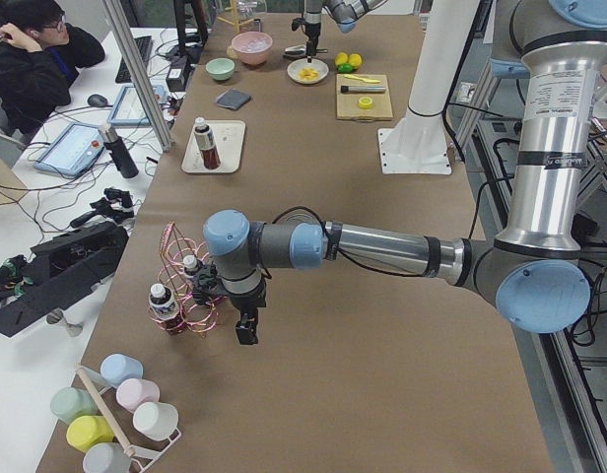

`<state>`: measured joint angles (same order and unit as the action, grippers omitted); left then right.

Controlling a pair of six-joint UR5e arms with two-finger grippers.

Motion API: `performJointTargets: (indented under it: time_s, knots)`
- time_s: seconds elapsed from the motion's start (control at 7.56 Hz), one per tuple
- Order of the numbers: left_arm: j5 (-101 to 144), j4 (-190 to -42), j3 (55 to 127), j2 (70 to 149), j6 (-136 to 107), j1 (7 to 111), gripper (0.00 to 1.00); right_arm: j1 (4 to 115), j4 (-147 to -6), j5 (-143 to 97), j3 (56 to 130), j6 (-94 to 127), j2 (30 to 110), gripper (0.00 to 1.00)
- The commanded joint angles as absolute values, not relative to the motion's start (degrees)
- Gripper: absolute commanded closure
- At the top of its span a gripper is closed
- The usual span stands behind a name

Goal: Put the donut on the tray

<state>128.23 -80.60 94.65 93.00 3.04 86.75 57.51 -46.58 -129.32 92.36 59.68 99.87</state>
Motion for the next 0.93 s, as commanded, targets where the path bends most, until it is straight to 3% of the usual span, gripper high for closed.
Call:
performJointTargets:
  time_s: [0.0,0.53,0.66,0.79]
  knots:
    - [128.2,-80.6,94.6,93.0,3.0,86.7,0.02,57.3,-46.7,-129.3,92.2,59.7,99.8,0.02]
    - [128.2,-80.6,94.5,93.0,3.1,86.7,0.02,57.0,-46.8,-129.2,91.2,59.7,99.8,0.02]
    - [128.2,-80.6,94.5,93.0,3.1,86.7,0.02,56.9,-46.7,-129.3,90.7,59.7,99.6,0.13]
    - [128.2,-80.6,94.5,93.0,3.1,86.7,0.02,56.9,-46.7,-129.2,90.5,59.7,99.6,0.44]
